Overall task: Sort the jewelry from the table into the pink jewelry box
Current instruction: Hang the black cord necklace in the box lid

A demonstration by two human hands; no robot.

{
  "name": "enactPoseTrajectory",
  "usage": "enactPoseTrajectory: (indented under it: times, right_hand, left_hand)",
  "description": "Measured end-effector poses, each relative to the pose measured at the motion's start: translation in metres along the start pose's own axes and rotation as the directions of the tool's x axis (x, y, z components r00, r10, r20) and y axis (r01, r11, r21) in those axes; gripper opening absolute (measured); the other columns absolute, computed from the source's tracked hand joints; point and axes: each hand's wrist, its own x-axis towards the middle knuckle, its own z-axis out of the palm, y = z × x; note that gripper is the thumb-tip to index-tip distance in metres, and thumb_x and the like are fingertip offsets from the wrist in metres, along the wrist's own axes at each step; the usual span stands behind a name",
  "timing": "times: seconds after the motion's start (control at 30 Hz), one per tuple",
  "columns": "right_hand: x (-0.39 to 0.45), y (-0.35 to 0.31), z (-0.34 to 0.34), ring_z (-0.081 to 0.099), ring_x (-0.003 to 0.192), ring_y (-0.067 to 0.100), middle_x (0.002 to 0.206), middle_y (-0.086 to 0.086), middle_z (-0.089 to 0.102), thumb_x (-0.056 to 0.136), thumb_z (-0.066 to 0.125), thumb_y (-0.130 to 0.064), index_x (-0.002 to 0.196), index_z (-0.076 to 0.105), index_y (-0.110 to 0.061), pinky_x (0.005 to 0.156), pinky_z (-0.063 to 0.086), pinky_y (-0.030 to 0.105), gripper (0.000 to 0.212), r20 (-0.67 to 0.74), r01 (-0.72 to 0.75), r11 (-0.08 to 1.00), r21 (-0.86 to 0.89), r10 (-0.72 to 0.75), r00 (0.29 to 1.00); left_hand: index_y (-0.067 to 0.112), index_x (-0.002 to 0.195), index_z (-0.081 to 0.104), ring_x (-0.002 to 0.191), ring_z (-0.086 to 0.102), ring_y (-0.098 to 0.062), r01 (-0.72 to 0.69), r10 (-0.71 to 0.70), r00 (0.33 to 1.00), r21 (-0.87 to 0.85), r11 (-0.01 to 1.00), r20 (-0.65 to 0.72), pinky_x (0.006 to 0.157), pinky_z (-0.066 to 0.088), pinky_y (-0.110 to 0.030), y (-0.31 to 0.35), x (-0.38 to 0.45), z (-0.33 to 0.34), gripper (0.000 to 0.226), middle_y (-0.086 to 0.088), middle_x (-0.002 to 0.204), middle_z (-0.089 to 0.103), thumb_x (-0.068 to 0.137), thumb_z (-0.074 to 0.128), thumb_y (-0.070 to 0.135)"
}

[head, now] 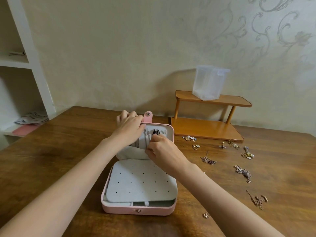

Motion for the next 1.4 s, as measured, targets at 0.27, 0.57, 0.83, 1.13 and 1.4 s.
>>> enactPoseTrajectory:
  times: [0.27, 0.57, 0.83, 1.13, 1.4]
  right_hand:
    - [0.008, 0.002, -0.004, 0.053, 0.072, 0.02, 0.084, 0.01, 0.059, 0.091, 0.053, -0.008, 0.081, 0.069, 0.006, 0.064, 0.041, 0.018, 0.023, 0.064, -0.303, 0.916, 0.263, 0.297, 0.953]
    - [0.01, 0.035, -0.021, 0.049, 0.092, 0.018, 0.103, 0.008, 0.063, 0.094, 0.047, -0.007, 0.108, 0.068, -0.006, 0.07, 0.029, 0.017, 0.025, -0.04, -0.369, 0.91, 0.189, 0.382, 0.923]
    - [-0.008, 0.058, -0.024, 0.056, 0.101, 0.019, 0.105, 0.007, 0.065, 0.094, 0.044, -0.005, 0.105, 0.069, -0.006, 0.079, 0.039, 0.019, 0.027, 0.063, -0.466, 0.873, 0.144, 0.462, 0.884]
    - [-0.033, 0.073, -0.058, 0.058, 0.073, 0.013, 0.097, 0.009, 0.07, 0.09, 0.056, -0.008, 0.1, 0.071, -0.004, 0.059, 0.042, 0.013, 0.019, 0.319, -0.496, 0.862, 0.103, 0.443, 0.838]
    - [-0.084, 0.069, -0.054, 0.059, 0.076, 0.02, 0.087, 0.01, 0.069, 0.078, 0.074, -0.021, 0.087, 0.07, -0.005, 0.065, 0.044, 0.026, 0.019, 0.448, -0.616, 0.785, -0.065, 0.574, 0.685]
  left_hand:
    - [0.016, 0.086, 0.043, 0.115, 0.032, -0.028, 0.058, -0.055, 0.996, -0.031, 0.998, 0.07, 0.094, 0.025, -0.038, -0.003, 0.005, 0.005, 0.017, -0.009, 0.119, 0.049, 0.098, 0.037, 0.025]
    - [0.015, 0.086, 0.044, 0.113, 0.032, -0.027, 0.057, -0.052, 0.994, -0.042, 0.998, 0.094, 0.093, 0.025, -0.038, -0.001, 0.018, 0.011, 0.016, -0.009, 0.112, 0.048, 0.098, 0.036, 0.024]
    - [0.013, 0.106, 0.06, 0.115, 0.042, -0.027, 0.094, -0.06, 0.965, -0.122, 0.988, 0.256, 0.085, 0.034, -0.033, 0.006, 0.032, 0.036, 0.02, -0.005, 0.115, 0.056, 0.096, 0.045, 0.02]
    - [0.013, 0.103, 0.063, 0.094, 0.051, -0.014, -0.121, 0.145, 0.986, -0.249, 0.961, 0.08, 0.078, 0.04, -0.025, 0.044, 0.015, 0.013, 0.019, -0.002, 0.108, 0.051, 0.093, 0.046, 0.012]
    - [0.017, 0.098, 0.066, 0.094, 0.056, -0.015, -0.327, 0.38, 0.919, -0.342, 0.881, 0.101, 0.083, 0.047, -0.031, 0.107, -0.035, 0.002, 0.02, 0.0, 0.104, 0.06, 0.093, 0.048, 0.013]
